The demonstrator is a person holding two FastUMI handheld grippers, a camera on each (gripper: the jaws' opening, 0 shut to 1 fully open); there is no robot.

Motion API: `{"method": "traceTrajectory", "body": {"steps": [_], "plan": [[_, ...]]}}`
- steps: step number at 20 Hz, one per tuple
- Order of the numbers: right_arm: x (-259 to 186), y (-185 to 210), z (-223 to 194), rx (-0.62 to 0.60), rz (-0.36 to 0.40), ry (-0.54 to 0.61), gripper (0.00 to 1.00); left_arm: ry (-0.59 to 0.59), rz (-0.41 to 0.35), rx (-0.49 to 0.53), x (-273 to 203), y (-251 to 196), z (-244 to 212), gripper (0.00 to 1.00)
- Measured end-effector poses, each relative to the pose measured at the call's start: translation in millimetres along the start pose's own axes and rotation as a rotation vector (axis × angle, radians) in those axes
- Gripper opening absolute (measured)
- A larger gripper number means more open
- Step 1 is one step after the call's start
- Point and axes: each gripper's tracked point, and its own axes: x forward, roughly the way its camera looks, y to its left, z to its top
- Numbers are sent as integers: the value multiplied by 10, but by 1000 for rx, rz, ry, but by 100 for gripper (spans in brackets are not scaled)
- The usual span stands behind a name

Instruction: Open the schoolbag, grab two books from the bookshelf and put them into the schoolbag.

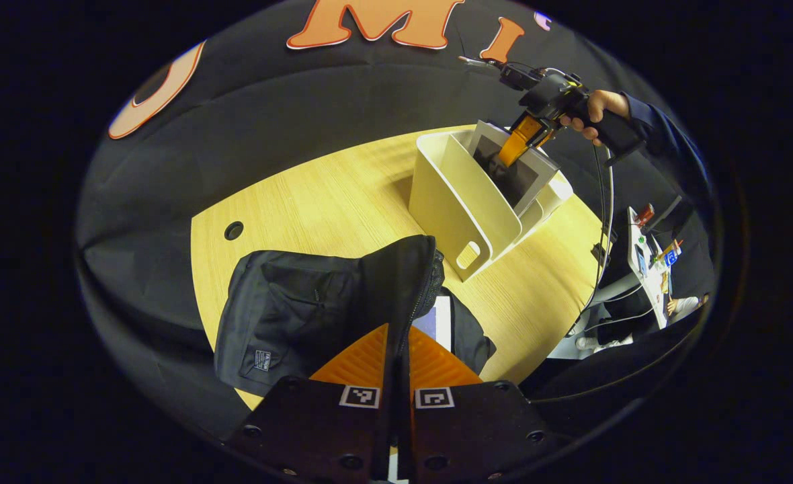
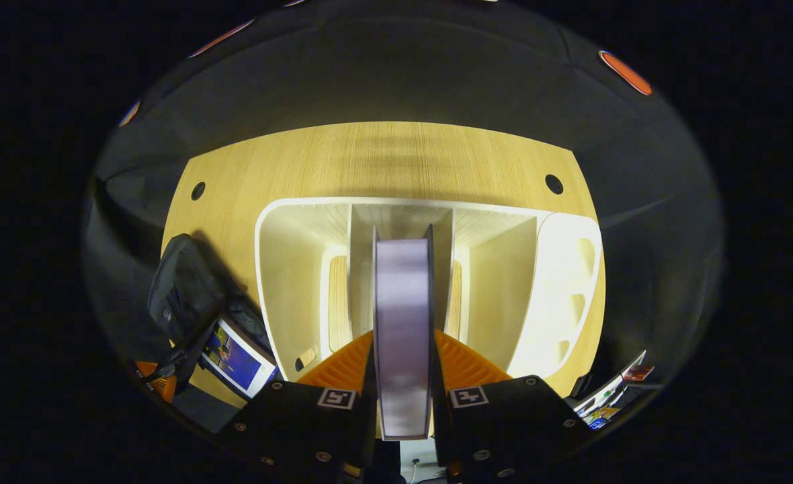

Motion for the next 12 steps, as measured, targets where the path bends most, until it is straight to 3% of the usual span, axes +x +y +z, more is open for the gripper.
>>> {"method": "traceTrajectory", "body": {"steps": [12], "plan": [[-496,-135,-493,31,28,-62,36,-6,-43,33,8,-33,-25,5]]}}
